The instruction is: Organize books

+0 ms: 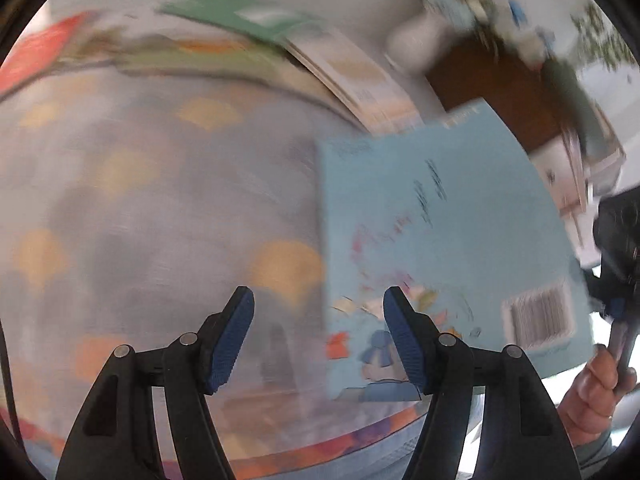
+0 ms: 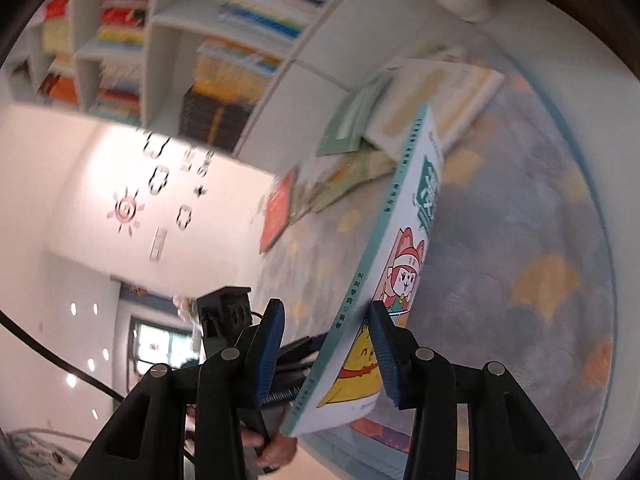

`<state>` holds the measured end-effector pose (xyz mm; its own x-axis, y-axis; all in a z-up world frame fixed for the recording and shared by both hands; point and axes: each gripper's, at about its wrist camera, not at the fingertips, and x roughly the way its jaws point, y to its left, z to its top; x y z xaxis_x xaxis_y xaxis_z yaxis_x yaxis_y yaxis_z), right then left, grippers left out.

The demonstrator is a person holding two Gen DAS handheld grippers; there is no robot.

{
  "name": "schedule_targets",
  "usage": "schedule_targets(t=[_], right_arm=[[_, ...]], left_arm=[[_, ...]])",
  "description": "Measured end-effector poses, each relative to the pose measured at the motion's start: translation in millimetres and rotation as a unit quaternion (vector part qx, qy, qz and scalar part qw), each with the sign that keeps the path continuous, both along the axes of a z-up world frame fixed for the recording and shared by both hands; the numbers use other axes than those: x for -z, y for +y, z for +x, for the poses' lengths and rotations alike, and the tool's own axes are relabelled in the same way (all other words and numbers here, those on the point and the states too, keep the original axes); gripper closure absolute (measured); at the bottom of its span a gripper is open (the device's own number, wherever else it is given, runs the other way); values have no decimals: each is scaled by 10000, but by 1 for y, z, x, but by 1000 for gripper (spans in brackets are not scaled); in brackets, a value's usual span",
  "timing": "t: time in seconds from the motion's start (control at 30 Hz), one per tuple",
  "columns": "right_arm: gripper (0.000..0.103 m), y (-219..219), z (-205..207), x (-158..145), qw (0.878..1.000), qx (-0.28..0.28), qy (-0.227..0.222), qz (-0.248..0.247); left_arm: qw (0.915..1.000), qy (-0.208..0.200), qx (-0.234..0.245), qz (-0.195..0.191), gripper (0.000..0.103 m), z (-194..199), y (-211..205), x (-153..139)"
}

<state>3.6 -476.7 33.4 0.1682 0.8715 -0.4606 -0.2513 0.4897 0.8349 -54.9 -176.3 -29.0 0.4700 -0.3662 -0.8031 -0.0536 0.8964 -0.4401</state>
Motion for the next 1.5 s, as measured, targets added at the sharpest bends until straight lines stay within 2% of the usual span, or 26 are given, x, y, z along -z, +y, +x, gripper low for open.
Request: schedule_targets(t=[0.1, 0.23, 0.33, 0.4, 0.5, 0.63, 0.67, 0.7, 0.73, 0.83, 0.9, 1.0, 1.17, 1.23, 1.3, 1.33, 1.37, 1.4, 1.43, 1.47, 1.5], right_arm=[[59, 38, 0, -18, 9991, -381, -169, 87], [59, 102, -3, -12, 9960, -873, -28, 207], [59, 146, -15, 5, 9914, -1298, 93, -166], [59, 157, -20, 13, 9888, -1433, 117, -397], [49, 168, -24, 28, 9804, -1407, -5, -1380], [49, 171, -17, 47, 9653, -1220, -102, -2306], [49, 171, -15, 52, 9643, -1155, -67, -2382], [49, 168, -13, 58, 9642, -1071, -24, -2426], [55, 167, -12, 62, 9638, -1010, -21, -2466], [73, 169, -17, 68, 9555, -971, -303, -2769], [73, 173, -19, 68, 9503, -902, -433, -2948], [73, 178, -22, 79, 9501, -929, -256, -2968], [73, 180, -28, 86, 9436, -968, -352, -3146], [73, 182, -27, 88, 9432, -1000, -392, -3145], [71, 183, -26, 88, 9424, -1006, -440, -3159], [71, 182, -25, 89, 9428, -1001, -452, -3148], [71, 180, -24, 89, 9442, -1008, -436, -3107], [71, 178, -21, 90, 9464, -1006, -404, -3041], [71, 174, -23, 89, 9482, -1011, -383, -2988], [71, 172, -21, 91, 9513, -1016, -334, -2890], [71, 169, -20, 91, 9537, -1023, -296, -2813]], left_arm=[[9981, -237, -546, 147, 39, -14, 53, -25], [9921, -397, -1139, 331, 39, -25, 107, -43], [9867, -419, -1493, 491, 39, -38, 137, -45], [9859, -338, -1586, 404, 39, -40, 147, -37], [9888, -145, -1473, 169, 39, -36, 143, -19], [9941, 264, -1046, 136, 39, -22, 121, 17], [9946, 334, -974, 101, 39, -20, 119, 24], [9954, 390, -870, 64, 47, -16, 114, 32], [9961, 421, -770, 78, 59, -16, 109, 36], [9949, 427, -621, 666, 69, -16, 95, 41], [9948, 455, -591, 691, 69, -15, 94, 42], [9941, 563, -600, 711, 66, -13, 96, 45], [9915, 523, -476, 1089, 61, -11, 80, 44], [9934, 483, -394, 961, 61, -10, 78, 43], [9964, 292, -461, 652, 61, -15, 83, 33], [9983, 86, -505, 280, 61, -21, 89, 24], [9978, -213, -554, -310, 61, -30, 98, 15], [9943, -423, -587, -787, 61, -36, 105, 10], [9874, -599, -634, -1322, 61, -41, 112, 5], [9823, -689, -670, -1606, 61, -43, 116, 3], [9819, -702, -673, -1627, 61, -42, 115, 4]])
